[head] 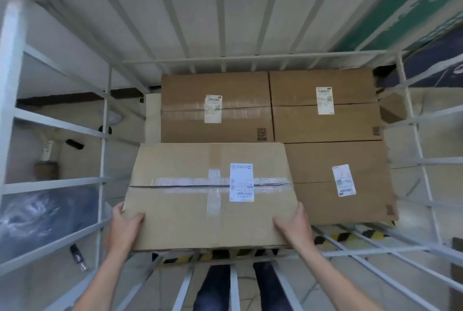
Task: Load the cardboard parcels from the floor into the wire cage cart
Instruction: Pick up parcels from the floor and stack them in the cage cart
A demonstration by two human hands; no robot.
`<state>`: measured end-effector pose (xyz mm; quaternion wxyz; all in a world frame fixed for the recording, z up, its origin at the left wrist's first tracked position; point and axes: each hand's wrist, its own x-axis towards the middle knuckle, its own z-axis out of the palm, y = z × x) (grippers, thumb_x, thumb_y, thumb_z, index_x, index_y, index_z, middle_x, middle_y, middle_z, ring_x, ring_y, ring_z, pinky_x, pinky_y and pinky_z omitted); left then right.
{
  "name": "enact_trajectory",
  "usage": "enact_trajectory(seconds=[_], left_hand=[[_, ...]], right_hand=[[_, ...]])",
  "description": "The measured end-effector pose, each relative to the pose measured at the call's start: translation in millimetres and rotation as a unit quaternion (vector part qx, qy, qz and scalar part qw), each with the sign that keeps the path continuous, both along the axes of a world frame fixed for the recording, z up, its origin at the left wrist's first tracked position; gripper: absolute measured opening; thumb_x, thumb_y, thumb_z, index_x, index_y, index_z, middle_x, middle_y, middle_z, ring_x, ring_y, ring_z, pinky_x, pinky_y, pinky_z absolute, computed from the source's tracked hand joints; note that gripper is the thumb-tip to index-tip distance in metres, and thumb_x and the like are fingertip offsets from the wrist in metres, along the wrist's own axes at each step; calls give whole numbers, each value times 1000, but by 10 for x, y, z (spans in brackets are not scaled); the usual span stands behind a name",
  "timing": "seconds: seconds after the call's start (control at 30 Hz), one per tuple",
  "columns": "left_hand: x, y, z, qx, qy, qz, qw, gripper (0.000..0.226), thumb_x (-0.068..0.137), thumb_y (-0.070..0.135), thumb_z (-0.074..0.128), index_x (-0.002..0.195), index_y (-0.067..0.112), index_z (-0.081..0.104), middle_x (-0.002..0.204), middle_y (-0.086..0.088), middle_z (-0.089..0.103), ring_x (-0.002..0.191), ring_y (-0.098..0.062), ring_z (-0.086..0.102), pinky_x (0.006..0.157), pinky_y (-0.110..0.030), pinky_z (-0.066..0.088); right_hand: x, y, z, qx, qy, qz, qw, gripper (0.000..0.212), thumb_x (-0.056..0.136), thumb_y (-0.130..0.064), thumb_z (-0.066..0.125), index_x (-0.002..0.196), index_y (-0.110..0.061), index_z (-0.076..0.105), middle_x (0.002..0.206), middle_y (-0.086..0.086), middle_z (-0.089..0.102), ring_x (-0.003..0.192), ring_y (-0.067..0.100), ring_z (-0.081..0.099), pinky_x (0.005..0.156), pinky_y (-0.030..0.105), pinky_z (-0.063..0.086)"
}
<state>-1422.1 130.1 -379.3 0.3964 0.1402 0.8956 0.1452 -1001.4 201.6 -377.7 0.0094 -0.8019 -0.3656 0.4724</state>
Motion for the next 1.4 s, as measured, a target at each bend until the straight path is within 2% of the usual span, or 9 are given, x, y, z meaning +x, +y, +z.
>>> enact_trajectory(seconds=[0.23,0.4,0.5,0.7,0.83,0.97,1.1,1.27,1.4], left_hand=[[78,35,-1380,-25,-39,-11,999,88,76,31,79,144,13,26,139,-15,51,123,-36,52,105,-51,43],[-78,-79,-2117,-82,-79,-79,990,93,74,21,87,142,11,26,140,-15,47,125,-33,50,106,-46,40],[-122,-12,-2376,-136,-94,-153,974,100,67,32,91,141,12,27,140,-14,47,124,-33,49,105,-46,42],[273,-3,-2544,-244,-164,-427,855,119,79,41,80,159,21,-6,165,-13,14,147,-31,28,116,-38,30],[1000,218,-2620,-223,-89,-575,782,120,86,38,74,150,38,-28,161,-7,-32,151,-31,-18,116,-53,29],[1456,339,-2820,-261,-66,-616,740,119,88,34,72,149,36,-30,153,-13,-44,143,-39,-34,113,-70,17],[1529,266,-3033,-263,-16,-614,744,123,88,21,72,148,35,-34,145,-18,-50,137,-43,-40,112,-73,14],[1477,432,-3193,-228,-10,-602,765,125,82,55,71,145,38,-36,141,-14,-54,131,-40,-46,112,-72,8],[1466,431,-3154,-215,-14,-594,775,112,87,55,65,150,40,-27,149,-13,-47,137,-38,-41,116,-68,11]], right_hand=[[56,164,-1211,-8,20,-33,999,85,75,-20,79,144,-9,32,134,12,54,126,30,51,106,45,43],[29,-18,-1873,-44,30,-28,998,90,83,-19,74,154,-9,18,148,14,44,137,31,43,114,47,34],[14,-45,-2117,-43,-10,63,997,87,89,-21,69,157,-12,15,156,15,31,141,34,33,117,43,30],[-224,-103,-2318,-98,-86,286,949,82,95,-31,61,158,-16,12,164,21,7,149,46,-5,122,47,8],[-394,-150,-2425,-125,-74,404,903,88,96,-26,60,160,-27,-1,165,15,-17,149,46,-16,122,56,6],[-490,-168,-2640,-183,-55,456,869,95,96,-24,60,157,-34,-11,162,8,-31,146,48,-23,120,60,6],[-404,-79,-2872,-221,-36,446,867,101,93,-22,60,154,-37,-18,155,1,-42,141,48,-32,118,61,0],[-382,79,-3032,-221,-40,451,864,97,90,-28,49,151,-40,-26,146,-4,-52,136,45,-41,116,57,-15],[-392,108,-3010,-217,-39,446,868,89,95,-30,46,153,-38,-21,150,-3,-47,139,44,-38,118,56,-14]])
